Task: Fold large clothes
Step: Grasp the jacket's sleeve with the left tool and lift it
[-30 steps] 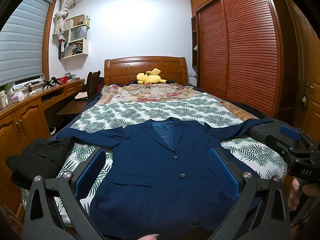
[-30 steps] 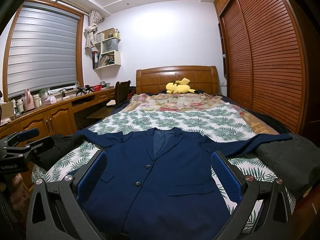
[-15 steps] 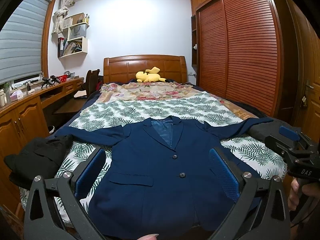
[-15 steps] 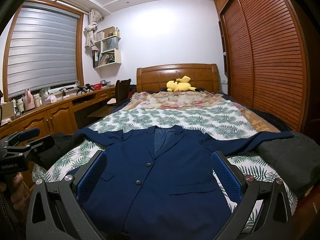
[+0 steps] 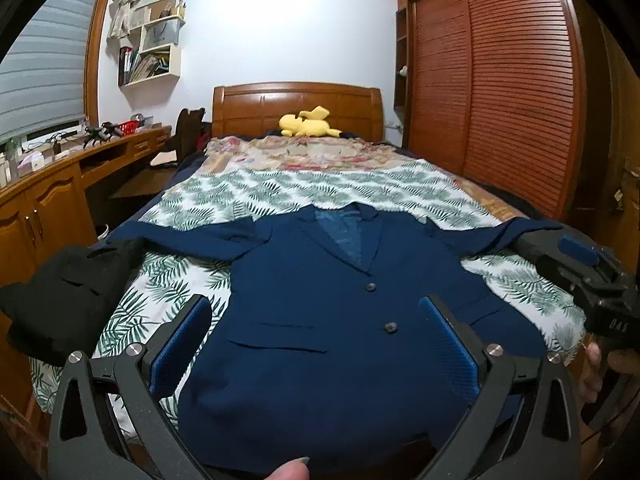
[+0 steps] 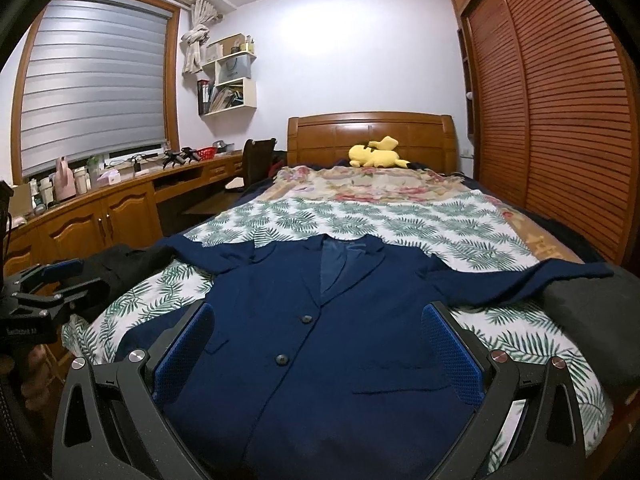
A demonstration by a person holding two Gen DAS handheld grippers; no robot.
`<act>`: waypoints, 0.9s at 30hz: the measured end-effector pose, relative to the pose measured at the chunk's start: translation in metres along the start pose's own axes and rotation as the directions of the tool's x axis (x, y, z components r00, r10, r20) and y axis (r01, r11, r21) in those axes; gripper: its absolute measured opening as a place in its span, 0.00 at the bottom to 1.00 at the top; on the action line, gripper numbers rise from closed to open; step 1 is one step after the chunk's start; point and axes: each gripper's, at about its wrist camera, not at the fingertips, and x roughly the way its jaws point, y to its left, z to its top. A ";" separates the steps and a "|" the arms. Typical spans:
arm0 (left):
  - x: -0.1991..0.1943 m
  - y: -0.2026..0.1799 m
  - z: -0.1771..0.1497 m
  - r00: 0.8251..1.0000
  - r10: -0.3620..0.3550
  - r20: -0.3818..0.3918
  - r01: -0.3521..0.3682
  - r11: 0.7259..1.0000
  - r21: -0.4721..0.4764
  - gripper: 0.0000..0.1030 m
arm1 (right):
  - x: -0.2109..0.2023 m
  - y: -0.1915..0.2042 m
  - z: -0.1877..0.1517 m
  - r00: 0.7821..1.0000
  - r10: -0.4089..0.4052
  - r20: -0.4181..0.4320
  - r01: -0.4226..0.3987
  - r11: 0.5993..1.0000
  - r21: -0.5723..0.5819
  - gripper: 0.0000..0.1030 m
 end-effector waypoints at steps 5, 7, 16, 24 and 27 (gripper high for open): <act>0.017 0.009 -0.007 0.999 0.020 -0.035 -0.020 1.000 0.000 1.00 | 0.019 -0.003 0.000 0.999 0.039 0.001 -0.039 0.999 -0.003 1.00; 0.025 0.013 -0.009 0.998 0.021 -0.051 -0.021 1.000 -0.007 1.00 | 0.030 -0.004 0.001 0.999 0.053 -0.005 -0.053 0.999 -0.011 1.00; 0.058 0.034 -0.011 0.995 0.034 -0.094 -0.038 0.998 -0.041 1.00 | 0.086 -0.010 0.004 0.990 0.130 -0.056 -0.132 0.990 -0.043 1.00; 0.070 0.058 -0.005 0.990 0.097 -0.101 -0.107 0.990 -0.096 1.00 | 0.131 -0.022 0.020 0.973 0.211 -0.093 -0.218 0.973 -0.072 1.00; 0.079 0.068 -0.003 0.986 0.122 -0.111 -0.133 0.986 -0.104 1.00 | 0.154 -0.026 0.028 0.968 0.231 -0.099 -0.240 0.966 -0.098 1.00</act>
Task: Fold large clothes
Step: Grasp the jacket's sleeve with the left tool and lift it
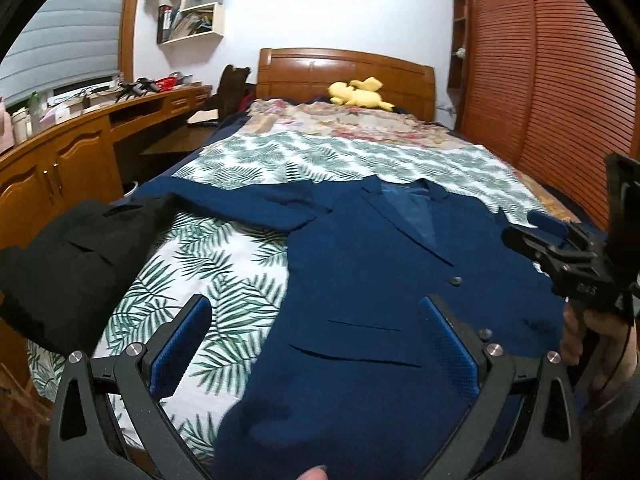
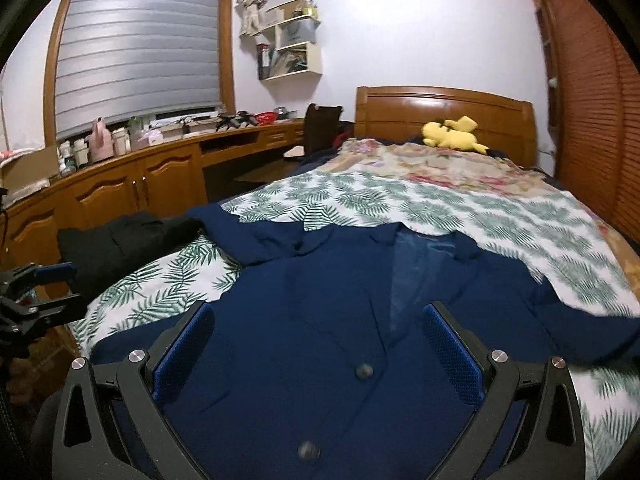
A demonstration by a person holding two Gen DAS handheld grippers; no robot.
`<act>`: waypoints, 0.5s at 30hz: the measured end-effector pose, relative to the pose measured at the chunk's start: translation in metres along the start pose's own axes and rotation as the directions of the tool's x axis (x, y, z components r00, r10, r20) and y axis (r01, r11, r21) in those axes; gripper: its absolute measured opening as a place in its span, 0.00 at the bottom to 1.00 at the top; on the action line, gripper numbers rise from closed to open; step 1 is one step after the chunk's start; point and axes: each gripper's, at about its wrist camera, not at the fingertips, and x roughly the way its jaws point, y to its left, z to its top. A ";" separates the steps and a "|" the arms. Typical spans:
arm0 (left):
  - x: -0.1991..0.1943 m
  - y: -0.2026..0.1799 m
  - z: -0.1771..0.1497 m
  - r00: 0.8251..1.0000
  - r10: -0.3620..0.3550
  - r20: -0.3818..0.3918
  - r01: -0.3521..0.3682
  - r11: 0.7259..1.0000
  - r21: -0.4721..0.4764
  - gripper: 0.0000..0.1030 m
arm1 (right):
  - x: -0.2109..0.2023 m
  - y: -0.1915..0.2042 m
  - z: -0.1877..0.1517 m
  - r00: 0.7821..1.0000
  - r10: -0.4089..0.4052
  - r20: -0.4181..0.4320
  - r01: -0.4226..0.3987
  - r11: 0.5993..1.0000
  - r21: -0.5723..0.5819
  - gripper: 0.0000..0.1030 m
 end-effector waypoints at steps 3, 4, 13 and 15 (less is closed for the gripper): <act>0.012 0.010 0.003 1.000 0.027 -0.011 -0.027 1.000 -0.014 0.98 | 0.025 -0.008 0.002 0.999 0.033 -0.029 -0.033 0.999 -0.013 1.00; 0.017 0.014 0.005 0.999 0.032 -0.019 -0.032 0.999 -0.022 0.95 | 0.036 -0.012 0.001 0.998 0.041 -0.050 -0.041 0.999 -0.017 1.00; 0.095 0.047 0.036 0.992 0.019 -0.122 -0.028 0.997 -0.076 0.61 | 0.063 -0.047 -0.020 0.980 0.083 -0.179 -0.081 0.997 0.019 1.00; 0.109 0.054 0.046 0.992 0.016 -0.127 -0.027 0.996 -0.086 0.58 | 0.062 -0.053 -0.019 0.979 0.089 -0.185 -0.085 0.996 0.029 1.00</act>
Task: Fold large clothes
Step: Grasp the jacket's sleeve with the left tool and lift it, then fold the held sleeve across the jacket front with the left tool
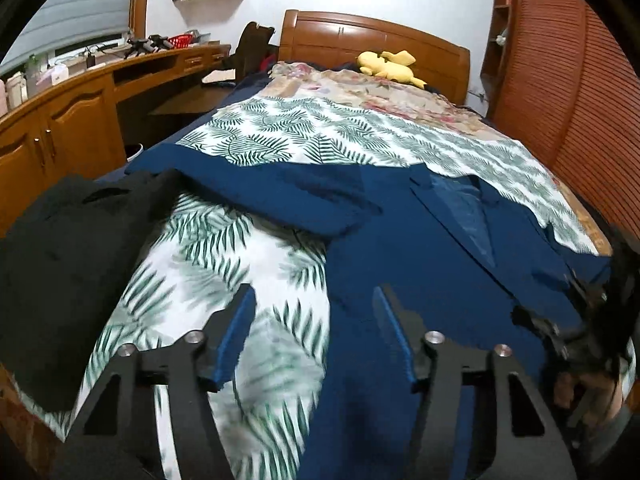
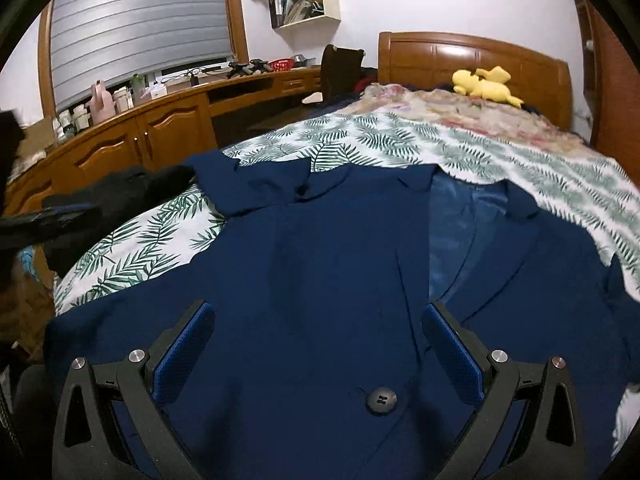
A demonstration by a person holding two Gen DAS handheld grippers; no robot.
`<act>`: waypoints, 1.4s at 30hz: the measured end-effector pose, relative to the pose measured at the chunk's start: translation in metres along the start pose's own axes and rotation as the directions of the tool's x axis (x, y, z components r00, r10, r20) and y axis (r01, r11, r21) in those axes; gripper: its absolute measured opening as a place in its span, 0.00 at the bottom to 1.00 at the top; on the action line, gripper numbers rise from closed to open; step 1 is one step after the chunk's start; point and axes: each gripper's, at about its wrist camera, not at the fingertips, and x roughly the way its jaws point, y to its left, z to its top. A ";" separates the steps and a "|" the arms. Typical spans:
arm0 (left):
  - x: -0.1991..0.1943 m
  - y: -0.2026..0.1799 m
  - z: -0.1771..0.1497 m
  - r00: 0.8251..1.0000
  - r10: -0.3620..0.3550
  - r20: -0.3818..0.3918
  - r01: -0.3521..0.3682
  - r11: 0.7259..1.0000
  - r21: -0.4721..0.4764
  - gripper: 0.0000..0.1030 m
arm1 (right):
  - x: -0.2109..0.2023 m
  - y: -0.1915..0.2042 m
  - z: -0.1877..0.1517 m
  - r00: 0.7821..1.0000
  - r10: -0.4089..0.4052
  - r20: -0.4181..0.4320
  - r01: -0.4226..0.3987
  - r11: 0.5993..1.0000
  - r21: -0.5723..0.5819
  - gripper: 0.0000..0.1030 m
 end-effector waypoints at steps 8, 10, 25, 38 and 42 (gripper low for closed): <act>0.051 0.029 0.054 0.999 -0.011 -0.033 0.008 0.996 -0.092 0.57 | 0.002 0.013 0.002 0.999 -0.037 -0.018 0.037 0.999 -0.036 1.00; 0.059 0.033 0.062 0.999 -0.012 -0.041 0.008 0.995 -0.102 0.57 | 0.005 0.020 0.005 0.999 -0.049 -0.011 0.049 0.997 -0.053 1.00; 0.154 0.069 0.070 0.984 -0.042 -0.173 -0.013 0.953 -0.304 0.57 | 0.019 0.030 0.006 0.998 -0.066 -0.006 0.065 0.995 -0.072 1.00; 0.154 0.027 0.103 0.992 0.004 -0.127 -0.018 0.994 -0.110 0.04 | 0.024 0.028 0.004 0.998 -0.061 -0.013 0.060 0.996 -0.067 1.00; 0.116 -0.013 0.114 0.995 -0.040 -0.091 0.037 0.999 -0.032 0.04 | 0.019 0.028 0.004 0.998 -0.060 0.001 0.060 0.996 -0.063 1.00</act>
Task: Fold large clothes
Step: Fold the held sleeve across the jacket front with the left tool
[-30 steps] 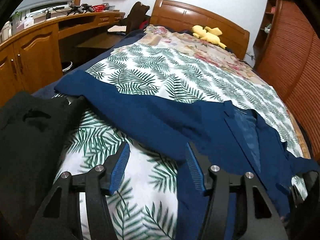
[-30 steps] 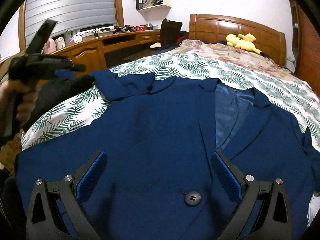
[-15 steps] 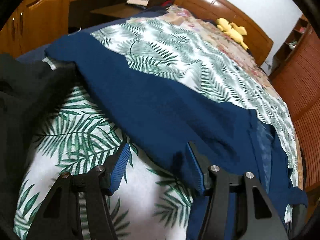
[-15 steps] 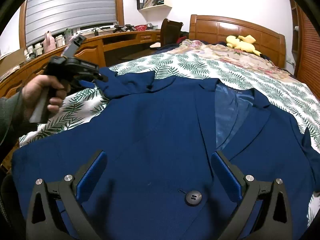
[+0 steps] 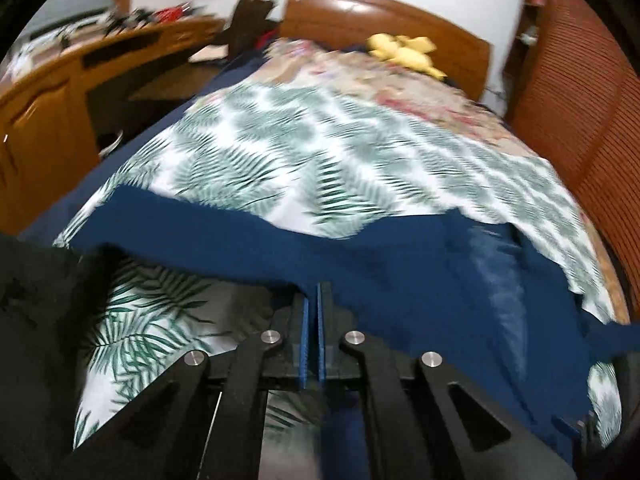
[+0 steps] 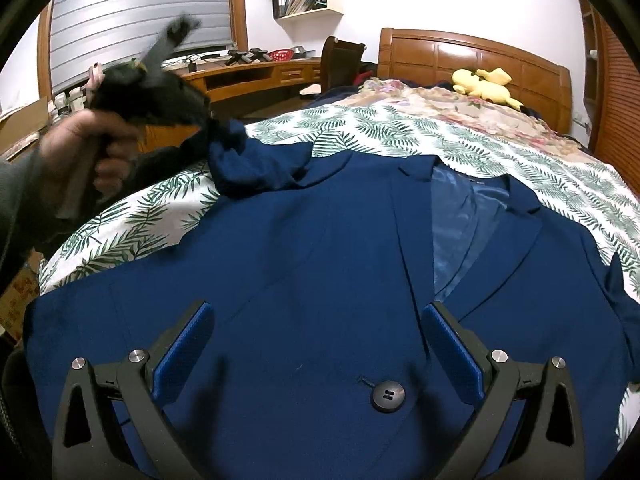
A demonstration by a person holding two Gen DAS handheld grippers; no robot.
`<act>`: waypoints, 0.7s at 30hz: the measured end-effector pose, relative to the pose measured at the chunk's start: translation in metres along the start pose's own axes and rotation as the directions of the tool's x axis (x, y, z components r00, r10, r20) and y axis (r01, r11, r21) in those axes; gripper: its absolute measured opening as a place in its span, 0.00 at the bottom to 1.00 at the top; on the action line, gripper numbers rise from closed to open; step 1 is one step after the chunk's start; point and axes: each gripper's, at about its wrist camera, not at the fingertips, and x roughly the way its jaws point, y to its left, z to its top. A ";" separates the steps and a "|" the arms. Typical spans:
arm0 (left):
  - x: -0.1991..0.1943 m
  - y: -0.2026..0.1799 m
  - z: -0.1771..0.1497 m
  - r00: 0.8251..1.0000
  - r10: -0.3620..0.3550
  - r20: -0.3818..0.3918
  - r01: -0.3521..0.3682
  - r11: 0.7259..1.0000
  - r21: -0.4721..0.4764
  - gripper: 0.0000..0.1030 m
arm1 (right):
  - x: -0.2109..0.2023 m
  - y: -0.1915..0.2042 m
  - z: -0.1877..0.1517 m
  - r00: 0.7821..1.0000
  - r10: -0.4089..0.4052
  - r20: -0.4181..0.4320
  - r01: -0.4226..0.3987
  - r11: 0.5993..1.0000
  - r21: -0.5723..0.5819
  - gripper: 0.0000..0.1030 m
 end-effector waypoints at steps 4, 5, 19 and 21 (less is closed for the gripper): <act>-0.031 -0.047 -0.007 0.998 -0.060 0.008 0.059 0.993 0.101 0.04 | -0.014 -0.012 0.003 1.000 0.021 0.021 -0.022 0.999 0.036 1.00; -0.035 -0.055 -0.009 0.998 -0.067 0.007 0.065 0.990 0.125 0.04 | -0.017 -0.015 0.003 0.999 0.020 0.026 -0.022 0.999 0.045 1.00; -0.039 -0.020 -0.023 0.999 0.004 0.041 -0.008 0.994 0.107 0.66 | -0.026 -0.026 0.006 0.999 -0.006 0.051 0.003 0.999 0.050 1.00; -0.026 -0.005 -0.024 0.999 0.040 0.032 -0.043 0.996 0.082 0.66 | -0.023 -0.025 0.005 0.999 -0.009 0.047 0.007 0.999 0.045 1.00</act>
